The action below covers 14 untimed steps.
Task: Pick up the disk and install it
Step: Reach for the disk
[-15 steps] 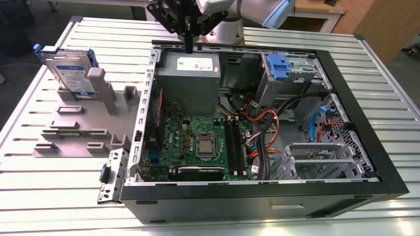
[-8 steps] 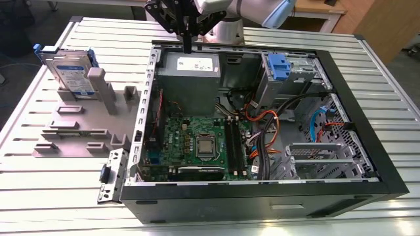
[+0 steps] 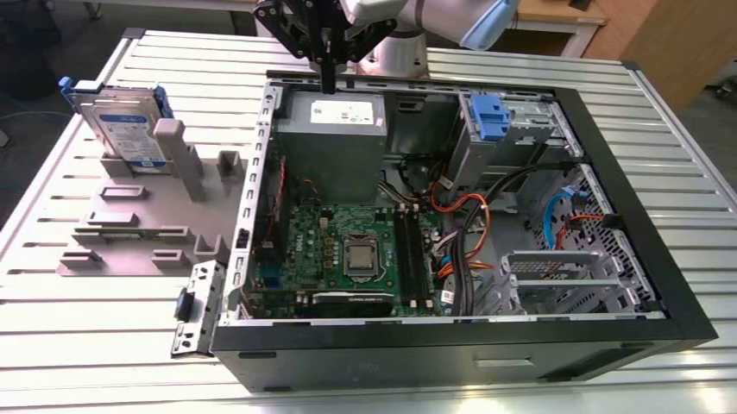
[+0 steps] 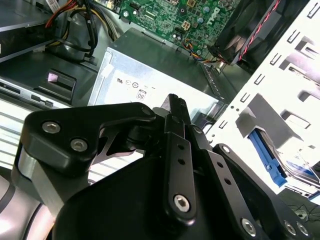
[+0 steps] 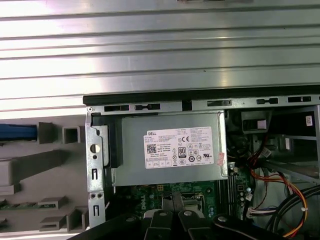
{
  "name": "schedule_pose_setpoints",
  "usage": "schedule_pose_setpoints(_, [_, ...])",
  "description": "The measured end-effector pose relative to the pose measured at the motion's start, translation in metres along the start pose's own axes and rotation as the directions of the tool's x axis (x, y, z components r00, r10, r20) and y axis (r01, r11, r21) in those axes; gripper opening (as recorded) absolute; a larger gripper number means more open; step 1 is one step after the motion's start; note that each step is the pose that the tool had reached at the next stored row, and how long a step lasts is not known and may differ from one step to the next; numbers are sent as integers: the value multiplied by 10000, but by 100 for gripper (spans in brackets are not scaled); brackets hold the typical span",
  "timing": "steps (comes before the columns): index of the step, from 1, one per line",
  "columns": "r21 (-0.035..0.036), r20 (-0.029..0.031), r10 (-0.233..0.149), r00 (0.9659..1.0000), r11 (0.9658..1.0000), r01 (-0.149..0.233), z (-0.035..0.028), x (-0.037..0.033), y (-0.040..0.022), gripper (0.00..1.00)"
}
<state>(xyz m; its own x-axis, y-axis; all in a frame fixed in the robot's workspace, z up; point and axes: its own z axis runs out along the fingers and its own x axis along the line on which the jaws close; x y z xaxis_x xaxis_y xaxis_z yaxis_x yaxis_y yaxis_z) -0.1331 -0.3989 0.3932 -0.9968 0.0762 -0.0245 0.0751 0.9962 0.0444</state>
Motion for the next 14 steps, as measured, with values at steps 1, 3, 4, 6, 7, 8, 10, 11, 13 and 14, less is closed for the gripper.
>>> schedule_pose_setpoints(1, [0,0,0,10000,10000,0,0,1,0,11])
schedule_pose_setpoints(3, [0,0,0,10000,10000,0,0,5,0,11])
schedule_pose_setpoints(4, [0,0,0,10000,10000,0,0,6,-1,11])
schedule_pose_setpoints(6, [-1,1,0,10000,10000,0,0,9,-1,11])
schedule_pose_setpoints(7, [0,0,0,10000,10000,0,0,10,-1,11])
schedule_pose_setpoints(8, [1,0,0,10000,10000,0,-1,12,-1,11])
schedule_pose_setpoints(10, [0,0,0,10000,10000,0,0,15,-1,11])
schedule_pose_setpoints(11, [0,0,0,10000,10000,0,-1,39,-3,11])
schedule_pose_setpoints(13, [0,0,0,10000,10000,0,-2,66,-5,11])
schedule_pose_setpoints(14, [-1,0,0,10000,10000,0,-2,68,-5,11])
